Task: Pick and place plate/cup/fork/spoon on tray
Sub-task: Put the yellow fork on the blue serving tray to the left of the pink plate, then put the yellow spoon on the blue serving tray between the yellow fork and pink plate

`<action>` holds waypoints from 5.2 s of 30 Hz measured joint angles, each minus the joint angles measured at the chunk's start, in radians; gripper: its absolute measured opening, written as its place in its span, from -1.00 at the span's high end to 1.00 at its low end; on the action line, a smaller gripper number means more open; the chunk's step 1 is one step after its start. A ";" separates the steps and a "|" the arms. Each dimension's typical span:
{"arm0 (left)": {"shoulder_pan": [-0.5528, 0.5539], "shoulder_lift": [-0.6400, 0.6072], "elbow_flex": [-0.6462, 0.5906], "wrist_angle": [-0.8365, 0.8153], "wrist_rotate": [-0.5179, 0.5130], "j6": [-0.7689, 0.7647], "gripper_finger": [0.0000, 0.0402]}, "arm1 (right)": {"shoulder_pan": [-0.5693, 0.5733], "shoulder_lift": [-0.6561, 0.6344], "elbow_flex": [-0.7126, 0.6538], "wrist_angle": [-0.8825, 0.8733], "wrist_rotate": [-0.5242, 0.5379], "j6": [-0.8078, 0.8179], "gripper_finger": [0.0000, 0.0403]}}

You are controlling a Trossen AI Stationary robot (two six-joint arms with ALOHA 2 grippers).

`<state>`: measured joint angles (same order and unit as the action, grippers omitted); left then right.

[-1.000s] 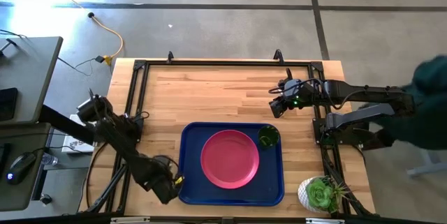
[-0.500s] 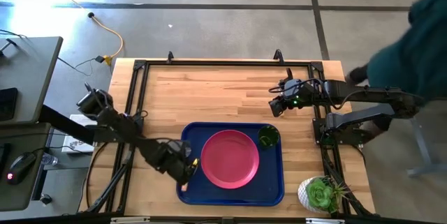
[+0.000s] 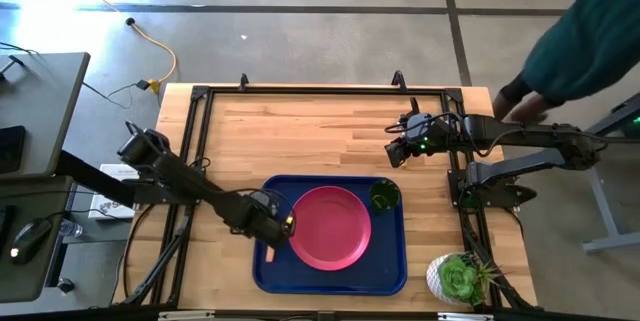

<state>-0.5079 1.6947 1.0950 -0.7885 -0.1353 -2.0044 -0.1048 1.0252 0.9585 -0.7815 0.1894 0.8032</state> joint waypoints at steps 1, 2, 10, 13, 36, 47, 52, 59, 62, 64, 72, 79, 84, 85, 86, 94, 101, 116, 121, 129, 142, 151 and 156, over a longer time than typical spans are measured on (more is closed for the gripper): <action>0.000 0.012 0.000 0.005 0.007 -0.002 0.83 | 0.000 0.000 0.000 0.000 0.002 0.000 0.42; 0.000 0.024 0.000 0.009 0.012 -0.007 0.83 | 0.000 0.000 0.000 0.000 0.002 0.000 0.42; 0.000 0.059 0.001 0.043 0.030 -0.029 0.82 | 0.000 0.000 0.000 0.000 0.002 0.000 0.42; 0.000 0.071 0.000 0.045 0.030 -0.034 0.82 | 0.000 0.000 0.000 0.000 0.002 0.000 0.42; 0.005 0.128 0.000 0.077 0.075 -0.035 0.75 | 0.000 0.000 0.000 -0.012 -0.005 0.000 0.42; 0.005 0.130 -0.002 0.067 0.098 -0.033 0.50 | 0.000 0.000 0.000 -0.011 -0.005 0.000 0.42; 0.005 0.126 -0.002 0.066 0.099 -0.026 0.48 | 0.000 0.000 0.000 -0.011 -0.006 0.000 0.42; 0.005 0.118 0.016 0.041 0.099 -0.007 0.47 | 0.000 0.000 0.000 -0.011 -0.006 0.000 0.42; 0.005 0.111 0.026 0.021 0.099 0.001 0.47 | 0.000 0.000 0.000 -0.011 -0.006 0.000 0.42; 0.005 0.107 0.033 0.023 0.098 0.010 0.47 | 0.000 0.000 0.000 -0.011 -0.005 0.000 0.42; 0.006 0.037 0.072 -0.122 0.076 0.053 0.47 | 0.000 0.000 0.000 -0.007 -0.006 0.003 0.42; 0.052 -0.101 0.083 -0.257 -0.016 0.203 0.47 | 0.000 0.000 0.000 -0.007 -0.001 0.045 0.42; 0.126 -0.226 0.083 -0.330 -0.140 0.375 0.47 | 0.000 0.000 0.000 -0.007 0.029 0.109 0.42; 0.144 -0.253 0.083 -0.341 -0.168 0.414 0.47 | 0.000 0.000 0.000 -0.008 0.041 0.124 0.42; 0.162 -0.279 0.083 -0.347 -0.197 0.452 0.47 | 0.000 0.000 0.000 -0.009 0.047 0.143 0.42; 0.336 -0.456 0.083 -0.377 -0.349 0.836 0.47 | -0.047 0.002 0.000 -0.085 0.056 0.299 0.42; 0.483 -0.533 0.083 -0.376 -0.399 1.167 0.47 | -0.139 0.002 0.000 -0.192 0.054 0.367 0.42; 0.734 -0.549 0.083 -0.374 -0.394 1.608 0.47 | -0.352 0.175 0.000 -0.229 -0.061 0.226 0.42; 0.782 -0.549 0.083 -0.373 -0.393 1.644 0.47 | -0.396 0.244 0.000 -0.174 -0.108 0.162 0.36; 0.837 -0.549 0.083 -0.373 -0.391 1.650 0.47 | -0.477 0.372 0.000 -0.171 -0.165 0.157 0.28; 0.898 -0.549 0.083 -0.366 -0.391 1.650 0.47 | -0.537 0.597 0.000 -0.166 -0.188 0.100 0.27; 0.942 -0.549 0.083 -0.366 -0.390 1.650 0.47 | -0.572 0.674 0.000 -0.121 -0.220 0.052 0.31; 0.964 -0.549 0.082 -0.366 -0.371 1.650 0.47 | -0.579 0.693 0.000 -0.110 -0.217 0.038 0.32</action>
<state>0.4561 1.1461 1.1774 -1.1545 -0.5060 -0.3546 -0.6834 1.7180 0.9585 -0.8919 -0.0273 0.8415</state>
